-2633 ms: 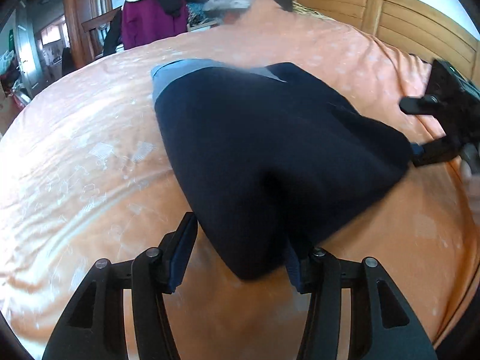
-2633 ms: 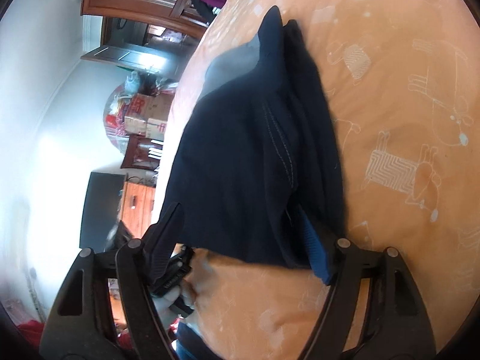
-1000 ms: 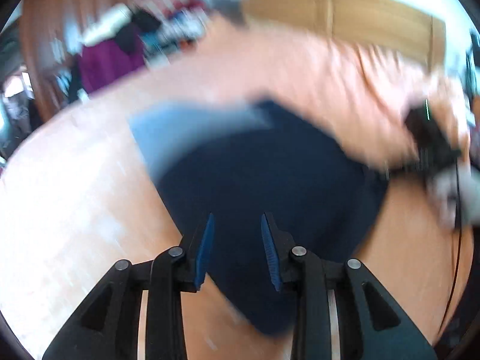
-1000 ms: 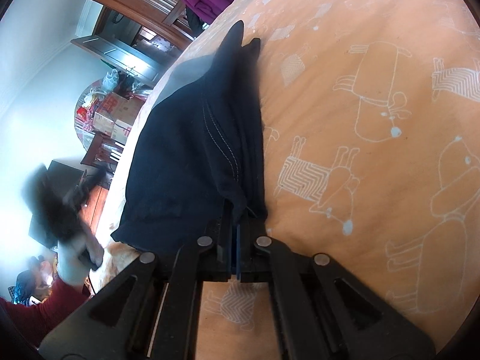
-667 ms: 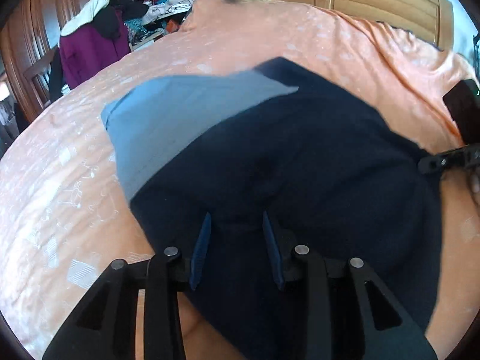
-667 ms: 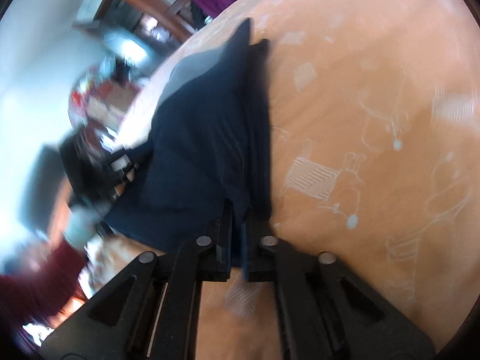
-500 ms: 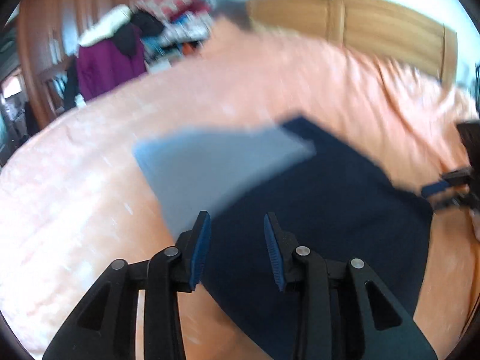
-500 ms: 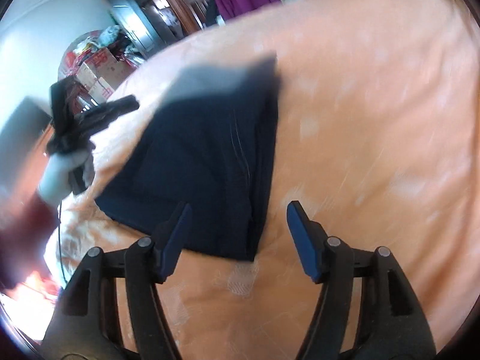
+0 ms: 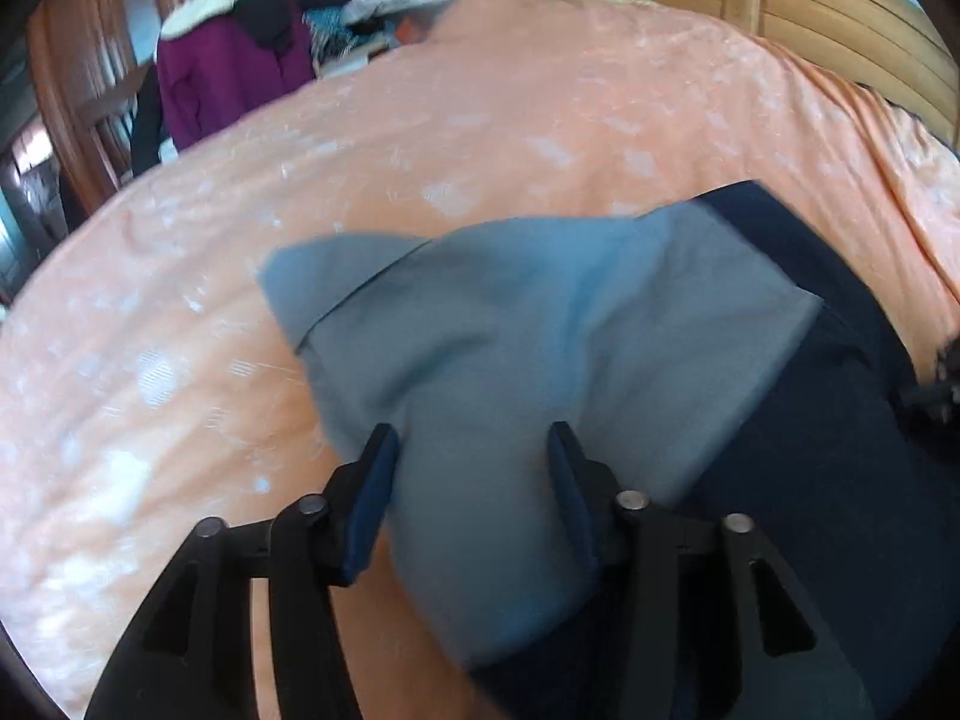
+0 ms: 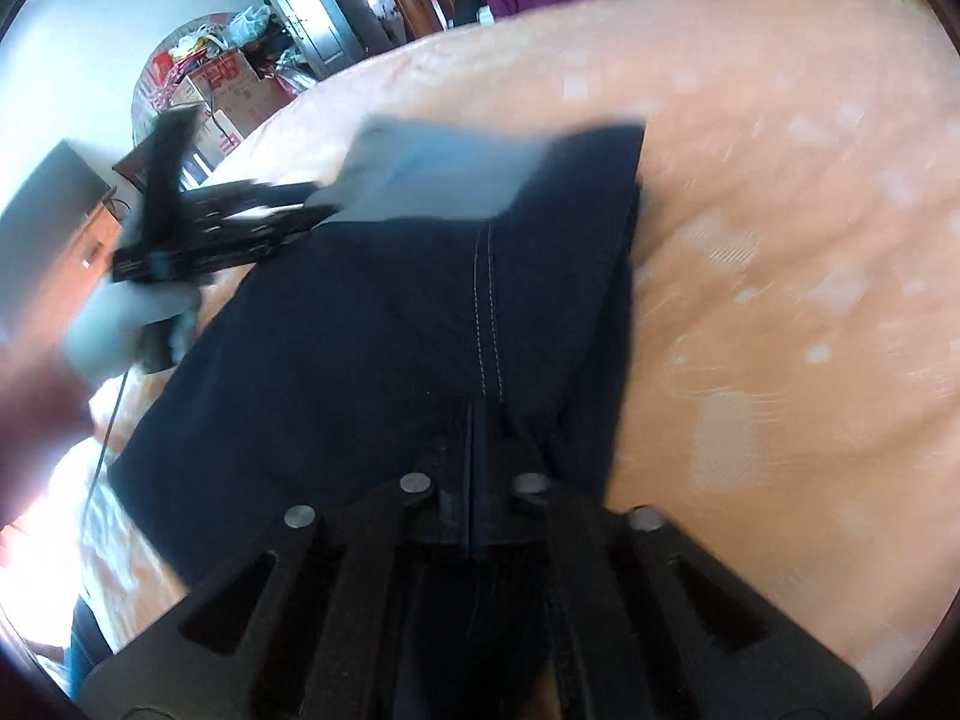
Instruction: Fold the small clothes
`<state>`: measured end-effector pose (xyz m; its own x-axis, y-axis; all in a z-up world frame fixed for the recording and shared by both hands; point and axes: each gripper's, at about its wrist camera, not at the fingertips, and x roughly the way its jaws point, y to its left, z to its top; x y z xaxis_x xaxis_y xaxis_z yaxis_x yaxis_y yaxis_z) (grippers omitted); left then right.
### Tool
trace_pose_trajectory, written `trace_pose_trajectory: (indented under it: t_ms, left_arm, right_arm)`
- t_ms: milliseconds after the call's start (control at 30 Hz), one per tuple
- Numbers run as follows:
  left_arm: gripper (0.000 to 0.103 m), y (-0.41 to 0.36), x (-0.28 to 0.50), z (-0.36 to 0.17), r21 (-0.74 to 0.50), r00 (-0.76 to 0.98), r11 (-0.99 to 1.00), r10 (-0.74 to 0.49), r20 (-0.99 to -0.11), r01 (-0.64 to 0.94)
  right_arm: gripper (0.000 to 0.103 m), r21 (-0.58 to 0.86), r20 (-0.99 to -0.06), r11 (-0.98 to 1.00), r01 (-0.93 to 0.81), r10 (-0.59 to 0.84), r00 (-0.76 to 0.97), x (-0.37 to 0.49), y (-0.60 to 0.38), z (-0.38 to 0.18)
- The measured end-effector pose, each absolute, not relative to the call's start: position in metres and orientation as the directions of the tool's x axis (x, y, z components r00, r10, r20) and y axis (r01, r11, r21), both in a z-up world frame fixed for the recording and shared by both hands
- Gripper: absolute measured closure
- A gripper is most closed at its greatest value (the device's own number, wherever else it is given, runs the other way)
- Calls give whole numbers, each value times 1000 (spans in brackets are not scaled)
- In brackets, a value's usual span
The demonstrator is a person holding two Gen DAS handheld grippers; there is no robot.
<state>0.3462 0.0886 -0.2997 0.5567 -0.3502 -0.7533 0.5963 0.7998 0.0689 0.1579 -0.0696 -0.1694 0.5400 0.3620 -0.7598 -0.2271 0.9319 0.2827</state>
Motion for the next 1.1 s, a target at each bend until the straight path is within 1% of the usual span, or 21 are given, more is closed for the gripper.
trace_pose_trajectory:
  t_ms: [33, 100, 133, 200, 300, 333, 367, 400, 433, 467, 533, 567, 600, 667, 767, 800, 833, 900, 1000, 1067, 1100]
  left_arm:
    - [52, 101, 327, -286, 58, 569, 795, -379, -730, 604]
    - [54, 120, 274, -264, -41, 539, 746, -516, -666, 665]
    - [54, 126, 240, -256, -44, 534, 720, -553, -639, 693]
    - [52, 133, 188, -255, -55, 492, 670, -595, -635, 740]
    - [54, 126, 124, -277, -67, 416, 625, -592, -690, 778]
    - [45, 119, 106, -287, -30, 405, 605, -567, -717, 796]
    - [39, 111, 88, -298, 42, 429, 601, -518, -740, 798]
    - [39, 106, 74, -304, 112, 468, 600, -478, -744, 792]
    - [39, 105, 70, -302, 127, 479, 607, -463, -745, 785]
    - [40, 107, 70, -296, 109, 476, 617, -468, -744, 779]
    - [46, 115, 67, -271, 60, 489, 641, -518, -702, 765]
    - [46, 118, 64, -261, 66, 515, 654, -524, -678, 753]
    - [46, 122, 63, -254, 76, 537, 665, -525, -660, 743]
    - [46, 124, 63, -240, 90, 584, 685, -536, -610, 723]
    - [46, 110, 71, -245, 107, 588, 673, -544, -598, 732]
    - [46, 100, 74, -259, 106, 550, 645, -541, -637, 757]
    - [46, 94, 79, -277, 66, 475, 621, -523, -708, 781]
    - [52, 84, 83, -316, 22, 367, 586, -478, -798, 810]
    - [54, 89, 76, -296, -3, 375, 600, -503, -778, 800]
    - [54, 106, 72, -267, -52, 412, 633, -562, -717, 773]
    - [54, 121, 73, -252, -96, 440, 660, -595, -673, 745]
  right_arm:
    - [94, 280, -744, 930, -239, 367, 559, 145, -71, -160]
    - [93, 263, -733, 929, -259, 367, 572, 123, -72, -152]
    - [93, 251, -737, 929, -273, 366, 568, 109, -70, -151]
    - [93, 227, -759, 932, -284, 352, 548, 91, -67, -159]
    - [95, 247, -795, 936, -252, 345, 499, 81, -71, -180]
    - [96, 252, -795, 937, -242, 343, 501, 80, -74, -183]
    - [96, 256, -794, 938, -235, 343, 502, 82, -76, -182]
    - [96, 256, -795, 941, -221, 335, 506, 83, -77, -179]
    - [93, 251, -794, 944, -215, 328, 512, 83, -78, -176]
    - [90, 246, -792, 946, -210, 321, 519, 82, -76, -170]
    - [70, 242, -780, 947, -213, 320, 538, 74, -75, -158]
    - [65, 233, -772, 948, -219, 317, 551, 71, -73, -152]
    - [64, 226, -767, 949, -220, 312, 561, 70, -71, -149]
    - [64, 241, -755, 947, -212, 321, 573, 68, -70, -146]
    - [64, 259, -750, 941, -219, 339, 567, 70, -60, -150]
    - [64, 267, -754, 936, -228, 350, 556, 72, -55, -152]
    - [64, 269, -761, 934, -234, 355, 543, 74, -52, -155]
    - [66, 249, -794, 940, -232, 335, 508, 74, -51, -167]
    - [67, 239, -780, 937, -256, 342, 524, 67, -45, -152]
    - [74, 258, -741, 911, -322, 400, 539, 66, -30, -130]
    - [84, 276, -720, 884, -377, 450, 528, 69, -15, -119]
